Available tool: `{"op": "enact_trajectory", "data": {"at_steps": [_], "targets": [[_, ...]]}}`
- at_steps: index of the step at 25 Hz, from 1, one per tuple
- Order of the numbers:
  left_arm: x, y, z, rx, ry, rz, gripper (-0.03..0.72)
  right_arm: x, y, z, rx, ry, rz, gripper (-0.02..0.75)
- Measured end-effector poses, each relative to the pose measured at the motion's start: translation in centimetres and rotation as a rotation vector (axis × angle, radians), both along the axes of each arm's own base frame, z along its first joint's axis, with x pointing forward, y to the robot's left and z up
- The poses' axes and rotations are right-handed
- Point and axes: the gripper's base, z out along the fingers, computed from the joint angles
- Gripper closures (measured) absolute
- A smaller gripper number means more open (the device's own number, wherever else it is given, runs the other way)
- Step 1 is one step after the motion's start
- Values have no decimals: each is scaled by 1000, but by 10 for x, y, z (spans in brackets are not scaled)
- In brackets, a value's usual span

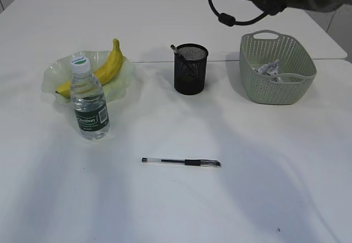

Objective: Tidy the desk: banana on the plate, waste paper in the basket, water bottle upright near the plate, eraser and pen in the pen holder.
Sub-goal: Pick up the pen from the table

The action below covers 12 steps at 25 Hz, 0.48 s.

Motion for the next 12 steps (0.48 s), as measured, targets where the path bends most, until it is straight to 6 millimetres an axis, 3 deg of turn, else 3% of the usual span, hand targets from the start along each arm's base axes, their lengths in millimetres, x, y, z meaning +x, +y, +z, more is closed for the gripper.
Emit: {"op": "enact_trajectory", "data": {"at_steps": [7, 12], "targets": [[3, 3, -1, 4, 8, 45, 256, -16, -14, 17, -73, 166, -163, 547], [3, 3, -1, 2, 8, 46, 256, -34, 0, 16, -127, 313, -230, 547]]}}
